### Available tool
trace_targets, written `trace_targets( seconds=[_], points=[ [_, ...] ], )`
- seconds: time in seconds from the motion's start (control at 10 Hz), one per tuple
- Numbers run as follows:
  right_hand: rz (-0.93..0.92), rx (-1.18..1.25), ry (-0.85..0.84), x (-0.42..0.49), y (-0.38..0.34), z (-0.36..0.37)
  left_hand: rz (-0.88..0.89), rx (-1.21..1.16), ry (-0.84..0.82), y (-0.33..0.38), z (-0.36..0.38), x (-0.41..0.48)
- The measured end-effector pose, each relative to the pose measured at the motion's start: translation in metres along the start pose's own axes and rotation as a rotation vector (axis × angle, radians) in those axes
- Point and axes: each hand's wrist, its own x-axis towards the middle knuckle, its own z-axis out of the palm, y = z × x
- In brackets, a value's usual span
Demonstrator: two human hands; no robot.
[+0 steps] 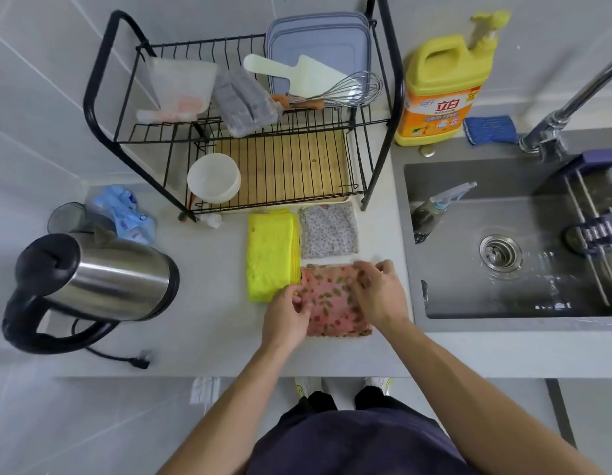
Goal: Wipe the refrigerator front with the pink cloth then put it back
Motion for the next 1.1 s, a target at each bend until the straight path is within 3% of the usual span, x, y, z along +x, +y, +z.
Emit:
trace_targets(
  seconds=[0.1, 0.3, 0.4, 0.6, 0.9, 1.1],
  points=[
    [0.068, 0.047, -0.02, 0.01, -0.001, -0.001, 0.083, 0.017, 0.051, -0.004, 0.002, -0.003],
    [0.035, 0.174, 0.197, 0.004, 0.0, -0.001, 0.404, 0.184, 0.1, -0.005, 0.014, -0.013],
    [-0.318, -0.081, 0.255, -0.014, 0.017, 0.012, 0.558, 0.288, 0.008, -0.008, 0.029, -0.016],
    [-0.389, -0.224, 0.054, -0.025, 0.032, 0.031, 0.539, 0.438, 0.026, -0.014, 0.036, -0.017],
    [-0.313, -0.476, -0.023, -0.026, 0.018, 0.033, 0.551, 0.562, 0.071, -0.021, 0.042, -0.012],
    [-0.377, -0.342, 0.046, -0.045, 0.029, 0.019, 0.57, 0.396, 0.092, -0.04, 0.025, -0.029]
  ],
)
